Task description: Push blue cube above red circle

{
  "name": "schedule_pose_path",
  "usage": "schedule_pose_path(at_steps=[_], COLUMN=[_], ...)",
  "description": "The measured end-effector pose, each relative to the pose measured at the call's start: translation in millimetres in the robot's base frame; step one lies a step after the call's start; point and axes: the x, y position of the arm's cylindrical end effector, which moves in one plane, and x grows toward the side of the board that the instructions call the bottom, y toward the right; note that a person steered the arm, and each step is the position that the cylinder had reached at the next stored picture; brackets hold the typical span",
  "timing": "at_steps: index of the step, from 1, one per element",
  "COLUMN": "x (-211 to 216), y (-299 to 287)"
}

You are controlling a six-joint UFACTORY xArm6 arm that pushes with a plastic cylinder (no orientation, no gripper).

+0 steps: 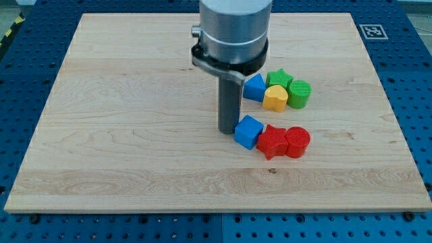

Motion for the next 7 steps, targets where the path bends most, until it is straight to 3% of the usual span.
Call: schedule_pose_path(at_steps=[1, 3, 4, 5, 6, 7], x=[10.8, -27.2, -27.2, -8.6, 36.1, 40.8], y=[11.4, 83.0, 65.8, 3.2, -14.4, 18.9])
